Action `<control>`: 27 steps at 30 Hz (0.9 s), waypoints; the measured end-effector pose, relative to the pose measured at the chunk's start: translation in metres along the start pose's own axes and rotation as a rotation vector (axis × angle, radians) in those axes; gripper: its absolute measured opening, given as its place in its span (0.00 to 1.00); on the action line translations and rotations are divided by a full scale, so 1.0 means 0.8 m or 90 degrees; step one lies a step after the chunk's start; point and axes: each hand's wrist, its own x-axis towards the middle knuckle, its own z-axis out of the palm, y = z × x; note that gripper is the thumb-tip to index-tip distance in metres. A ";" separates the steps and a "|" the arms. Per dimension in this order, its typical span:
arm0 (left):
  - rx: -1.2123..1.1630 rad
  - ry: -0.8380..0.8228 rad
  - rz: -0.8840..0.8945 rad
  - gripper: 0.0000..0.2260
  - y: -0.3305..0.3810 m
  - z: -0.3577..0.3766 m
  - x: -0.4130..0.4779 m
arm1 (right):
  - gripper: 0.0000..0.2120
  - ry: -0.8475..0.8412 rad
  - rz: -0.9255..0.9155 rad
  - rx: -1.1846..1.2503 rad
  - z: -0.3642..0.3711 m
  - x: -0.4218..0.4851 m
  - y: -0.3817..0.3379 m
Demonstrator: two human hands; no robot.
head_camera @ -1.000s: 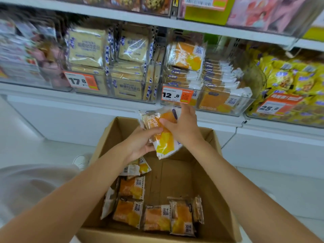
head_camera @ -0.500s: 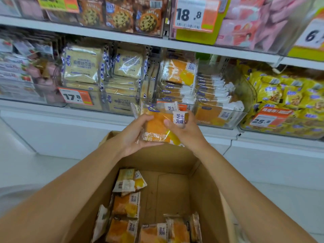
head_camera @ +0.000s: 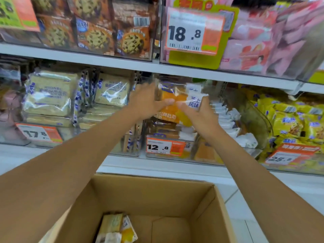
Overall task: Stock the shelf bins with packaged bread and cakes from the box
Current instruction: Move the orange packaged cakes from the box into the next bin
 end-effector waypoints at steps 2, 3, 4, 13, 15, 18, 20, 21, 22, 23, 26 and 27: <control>0.070 -0.055 -0.006 0.23 -0.013 0.003 0.016 | 0.30 0.001 0.012 0.001 0.004 0.011 0.016; 0.042 -0.084 -0.006 0.23 -0.024 0.005 0.022 | 0.41 0.021 0.010 -0.003 0.005 0.012 0.021; -0.015 -0.102 -0.004 0.33 -0.033 0.005 0.025 | 0.52 0.037 0.005 -0.007 0.005 0.014 0.025; -0.114 -0.162 0.064 0.62 -0.049 -0.004 0.023 | 0.45 -0.085 -0.069 -0.142 -0.022 0.036 0.019; 0.016 -0.177 0.086 0.62 -0.046 -0.013 0.029 | 0.46 -0.077 -0.088 -0.205 -0.024 0.036 0.017; 0.136 -0.188 0.101 0.64 -0.039 -0.023 0.035 | 0.55 -0.105 -0.092 -0.169 -0.023 0.037 0.018; 0.187 -0.185 0.095 0.64 -0.034 -0.024 0.038 | 0.60 -0.137 -0.058 -0.103 -0.024 0.035 0.021; 0.211 -0.183 0.096 0.64 -0.032 -0.023 0.038 | 0.61 -0.145 -0.047 -0.085 -0.024 0.034 0.024; 0.230 -0.190 0.095 0.65 -0.030 -0.023 0.036 | 0.60 -0.146 -0.046 -0.080 -0.024 0.033 0.025; 0.238 -0.204 0.096 0.65 -0.029 -0.022 0.035 | 0.59 -0.140 -0.049 -0.081 -0.023 0.033 0.027; 0.230 -0.242 0.086 0.65 -0.031 -0.026 0.036 | 0.58 -0.087 -0.077 -0.063 -0.016 0.035 0.030; 0.234 -0.222 0.089 0.63 -0.032 -0.026 0.039 | 0.58 -0.063 -0.091 -0.053 -0.012 0.036 0.030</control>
